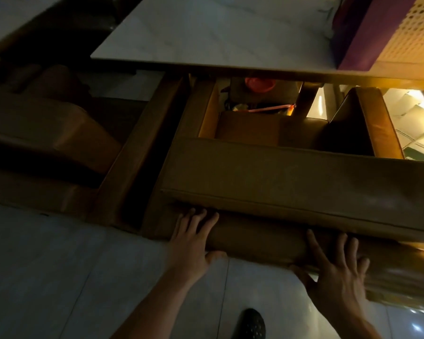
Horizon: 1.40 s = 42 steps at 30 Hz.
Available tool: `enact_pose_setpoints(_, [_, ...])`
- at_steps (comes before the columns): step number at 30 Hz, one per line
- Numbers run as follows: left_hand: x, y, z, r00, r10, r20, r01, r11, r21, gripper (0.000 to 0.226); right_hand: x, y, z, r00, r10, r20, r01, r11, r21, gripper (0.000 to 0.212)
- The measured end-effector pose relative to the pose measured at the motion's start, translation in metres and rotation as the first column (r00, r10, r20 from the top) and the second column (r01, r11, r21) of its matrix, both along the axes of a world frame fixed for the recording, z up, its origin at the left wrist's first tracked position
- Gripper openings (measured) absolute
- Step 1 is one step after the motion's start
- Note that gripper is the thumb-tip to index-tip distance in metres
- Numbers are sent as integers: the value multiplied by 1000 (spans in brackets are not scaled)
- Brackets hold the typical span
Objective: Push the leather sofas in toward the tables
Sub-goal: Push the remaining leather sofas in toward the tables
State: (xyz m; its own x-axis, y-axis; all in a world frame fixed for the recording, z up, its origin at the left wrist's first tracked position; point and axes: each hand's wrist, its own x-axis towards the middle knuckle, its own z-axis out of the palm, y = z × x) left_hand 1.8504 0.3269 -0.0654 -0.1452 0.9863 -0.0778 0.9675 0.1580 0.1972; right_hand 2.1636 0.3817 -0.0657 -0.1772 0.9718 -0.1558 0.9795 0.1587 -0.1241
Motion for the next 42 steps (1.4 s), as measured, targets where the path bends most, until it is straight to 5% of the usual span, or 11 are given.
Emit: enact_pose_setpoints(42, [-23,-2,23,998,-28,54,33,996,-88,86,-25,-8,16,995,-50,86,58,993,-99,94])
